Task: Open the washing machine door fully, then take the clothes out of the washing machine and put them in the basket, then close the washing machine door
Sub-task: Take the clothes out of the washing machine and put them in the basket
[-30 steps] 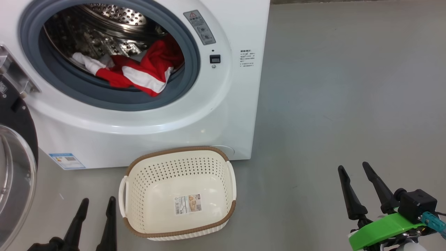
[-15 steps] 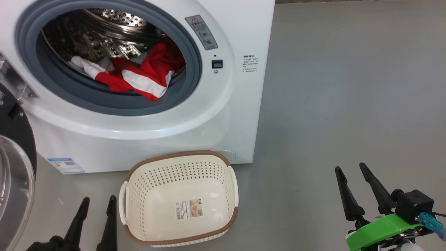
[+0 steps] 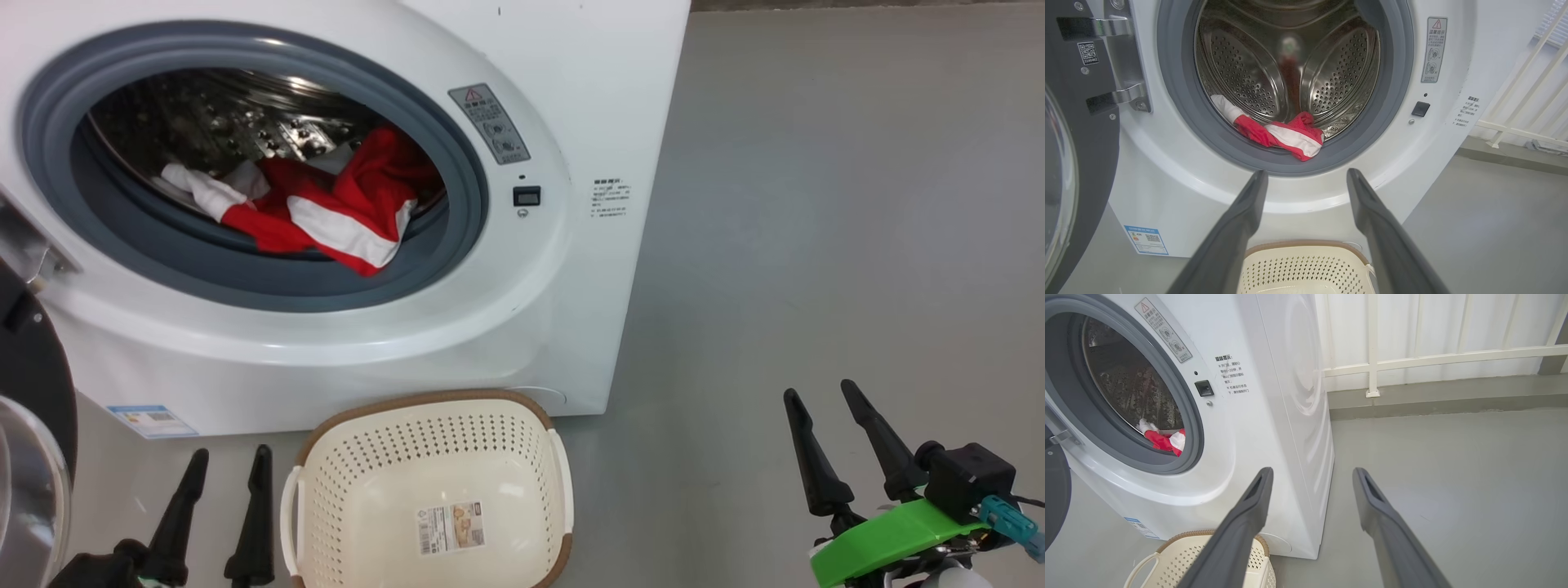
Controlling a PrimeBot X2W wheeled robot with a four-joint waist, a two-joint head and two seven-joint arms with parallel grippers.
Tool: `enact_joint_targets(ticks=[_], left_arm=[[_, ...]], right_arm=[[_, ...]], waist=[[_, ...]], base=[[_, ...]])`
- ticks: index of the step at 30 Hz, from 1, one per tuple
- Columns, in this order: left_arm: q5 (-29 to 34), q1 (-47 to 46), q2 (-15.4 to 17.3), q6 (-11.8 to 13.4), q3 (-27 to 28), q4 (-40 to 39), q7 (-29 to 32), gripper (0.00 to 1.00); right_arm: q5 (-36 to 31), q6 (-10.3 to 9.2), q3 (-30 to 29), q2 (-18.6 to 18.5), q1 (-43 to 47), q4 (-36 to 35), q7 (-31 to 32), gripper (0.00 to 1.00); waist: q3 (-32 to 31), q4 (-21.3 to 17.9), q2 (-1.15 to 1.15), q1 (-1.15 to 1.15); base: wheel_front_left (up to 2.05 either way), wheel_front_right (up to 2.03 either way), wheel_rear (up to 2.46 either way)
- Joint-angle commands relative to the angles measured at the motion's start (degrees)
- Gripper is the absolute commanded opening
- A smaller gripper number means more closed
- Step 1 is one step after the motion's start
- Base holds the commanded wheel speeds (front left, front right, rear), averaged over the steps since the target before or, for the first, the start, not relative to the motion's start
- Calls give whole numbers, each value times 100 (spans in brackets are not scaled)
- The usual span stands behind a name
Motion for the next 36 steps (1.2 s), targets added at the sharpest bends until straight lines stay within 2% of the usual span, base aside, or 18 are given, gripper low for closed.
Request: enact_joint_targets(ticks=[1,19,30,34,36], left_arm=[[-79,-249,114,-31,149,-149,-29,100],[-27,-396,177,-31,13,184,-29,100],[-18,-1613,421,-31,-367,1128,-29,100],[-55,-2284,521,-31,-553,1626,-29,100],[-84,-2813,635,-31,-826,2109,-20,100]], right_arm=[[-37,36,118,-44,-120,-141,-37,100],[-38,36,141,-28,-144,-149,-37,100],[-71,36,140,36,-340,-205,-37,100],[-83,36,125,71,-442,-225,-37,100],[-94,36,110,99,-525,-243,-37,100]], waist=[[8,1,0,0],[132,12,0,0],[580,-59,0,0],[783,-111,0,0],[940,-141,0,0]], base=[[68,-68,0],[8,-8,0],[0,0,0],[0,0,0],[0,0,0]])
